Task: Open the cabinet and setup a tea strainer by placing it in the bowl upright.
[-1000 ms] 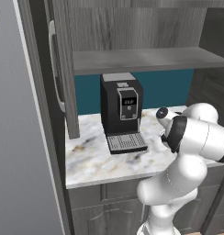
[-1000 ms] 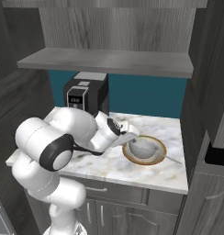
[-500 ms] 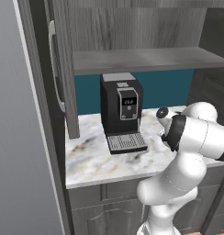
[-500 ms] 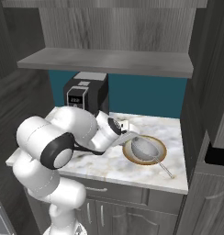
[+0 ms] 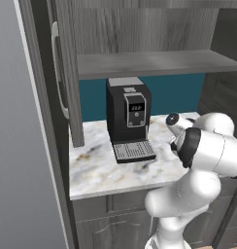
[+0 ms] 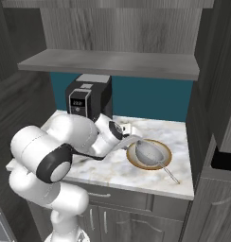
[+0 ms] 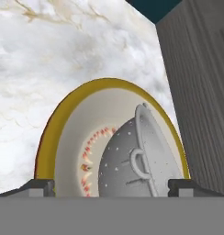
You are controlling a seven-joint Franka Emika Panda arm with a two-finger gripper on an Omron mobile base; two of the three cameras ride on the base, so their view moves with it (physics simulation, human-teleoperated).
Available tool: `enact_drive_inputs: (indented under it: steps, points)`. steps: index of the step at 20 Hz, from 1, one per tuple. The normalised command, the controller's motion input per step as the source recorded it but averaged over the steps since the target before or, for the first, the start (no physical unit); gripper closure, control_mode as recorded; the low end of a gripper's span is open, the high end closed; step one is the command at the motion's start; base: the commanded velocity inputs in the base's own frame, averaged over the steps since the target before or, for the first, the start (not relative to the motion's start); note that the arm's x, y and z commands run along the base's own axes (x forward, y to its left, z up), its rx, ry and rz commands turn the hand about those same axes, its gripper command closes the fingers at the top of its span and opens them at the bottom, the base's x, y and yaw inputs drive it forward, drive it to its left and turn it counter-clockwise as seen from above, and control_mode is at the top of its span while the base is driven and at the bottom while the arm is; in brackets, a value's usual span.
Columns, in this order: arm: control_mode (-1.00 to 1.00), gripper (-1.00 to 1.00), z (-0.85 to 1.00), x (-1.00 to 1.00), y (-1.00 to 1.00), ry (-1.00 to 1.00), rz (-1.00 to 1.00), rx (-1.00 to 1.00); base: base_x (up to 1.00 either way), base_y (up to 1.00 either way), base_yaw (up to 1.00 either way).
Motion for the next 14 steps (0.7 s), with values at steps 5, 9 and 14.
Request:
enact_drive_inputs:
  steps: [5,9,14]
  points:
    - [-1.00,-1.00,0.44,-0.38,0.14,-0.09,0.00,0.08,0.00,0.00,0.00]
    - [-1.00,-1.00,0.64,-0.38,0.07,-0.10,0.00,0.14,0.00,0.00,0.00]
    - [-1.00,-1.00,0.94,-0.21,0.00,-0.02,-0.02,0.26,0.00,0.00,0.00]
